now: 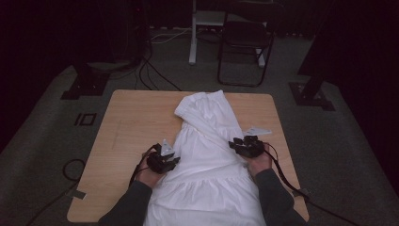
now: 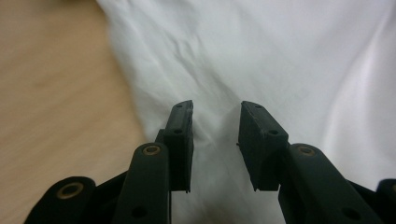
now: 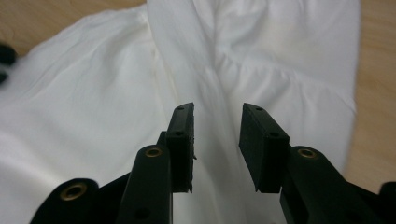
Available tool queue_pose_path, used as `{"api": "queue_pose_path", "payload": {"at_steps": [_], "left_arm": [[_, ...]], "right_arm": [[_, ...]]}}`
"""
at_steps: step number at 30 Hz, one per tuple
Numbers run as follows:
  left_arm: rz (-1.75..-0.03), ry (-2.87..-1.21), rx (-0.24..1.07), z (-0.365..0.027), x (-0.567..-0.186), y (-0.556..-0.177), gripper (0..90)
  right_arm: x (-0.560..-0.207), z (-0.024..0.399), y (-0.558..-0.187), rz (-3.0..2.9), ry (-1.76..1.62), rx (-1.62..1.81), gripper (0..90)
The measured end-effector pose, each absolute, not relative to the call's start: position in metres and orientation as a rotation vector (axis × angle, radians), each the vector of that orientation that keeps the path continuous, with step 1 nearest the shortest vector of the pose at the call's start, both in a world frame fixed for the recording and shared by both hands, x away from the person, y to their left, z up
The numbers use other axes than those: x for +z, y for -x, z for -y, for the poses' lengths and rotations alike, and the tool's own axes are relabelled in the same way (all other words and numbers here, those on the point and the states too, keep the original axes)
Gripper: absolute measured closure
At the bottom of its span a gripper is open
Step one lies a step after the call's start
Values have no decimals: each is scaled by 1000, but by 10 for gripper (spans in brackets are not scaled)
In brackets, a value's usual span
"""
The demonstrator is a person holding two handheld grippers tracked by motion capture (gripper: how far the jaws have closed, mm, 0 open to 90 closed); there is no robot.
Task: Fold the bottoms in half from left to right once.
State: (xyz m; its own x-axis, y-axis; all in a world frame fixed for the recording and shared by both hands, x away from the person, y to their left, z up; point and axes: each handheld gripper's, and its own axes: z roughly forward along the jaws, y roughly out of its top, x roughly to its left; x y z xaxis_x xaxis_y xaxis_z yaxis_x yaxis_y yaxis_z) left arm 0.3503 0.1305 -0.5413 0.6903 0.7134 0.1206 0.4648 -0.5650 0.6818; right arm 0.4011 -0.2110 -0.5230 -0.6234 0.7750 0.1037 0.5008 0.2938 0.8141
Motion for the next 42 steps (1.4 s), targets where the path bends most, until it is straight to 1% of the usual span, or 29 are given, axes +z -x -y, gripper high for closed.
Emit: {"api": "queue_pose_path", "payload": {"at_steps": [1,2,4,5,10,11,13,14,15,16,17,20,22,25,31,33,37,42], "left_arm": [[-913,-2277,504,-129,-547,-352,655],[-913,-2277,504,-129,-547,-352,648],[-924,-2245,493,-130,-552,-353,631],[-932,-2237,488,-131,-552,-352,628],[-950,-2183,488,-133,-557,-349,628],[-951,-2178,491,-134,-557,-349,629],[-954,-2164,496,-134,-558,-348,629],[-953,-2165,497,-134,-558,-347,629],[-954,-2159,498,-134,-559,-347,629],[-955,-2155,498,-134,-559,-347,629],[-954,-2152,499,-134,-559,-347,629],[-953,-2149,501,-135,-560,-346,629],[-955,-2147,502,-135,-560,-346,629],[-949,-2144,500,-134,-560,-346,629],[-950,-2138,510,-134,-561,-342,630],[-950,-2136,505,-135,-562,-337,630],[-943,-2138,506,-137,-562,-321,637],[-940,-2146,501,-140,-563,-291,638]], "right_arm": [[-523,205,-407,-2267,-1152,1241,604],[-523,205,-407,-2267,-1152,1241,604],[-524,188,-421,-2282,-1136,1201,529],[-525,184,-424,-2286,-1128,1188,512],[-529,163,-444,-2311,-1122,1157,449],[-530,161,-446,-2314,-1116,1151,453],[-532,155,-451,-2331,-1111,1147,490],[-534,152,-453,-2350,-1102,1133,544],[-535,150,-455,-2370,-1091,1104,691],[-536,150,-455,-2370,-1066,1066,782],[-535,152,-456,-2338,-1077,1031,841],[-525,176,-458,-2183,-1205,1085,860],[-519,195,-461,-2084,-1269,1050,864],[-523,220,-469,-2043,-1394,1056,863],[-554,218,-474,-2103,-1440,983,858],[-557,219,-473,-2091,-1447,1001,857],[-558,219,-462,-2105,-1455,1030,852],[-561,221,-436,-2123,-1465,1096,849]]}}
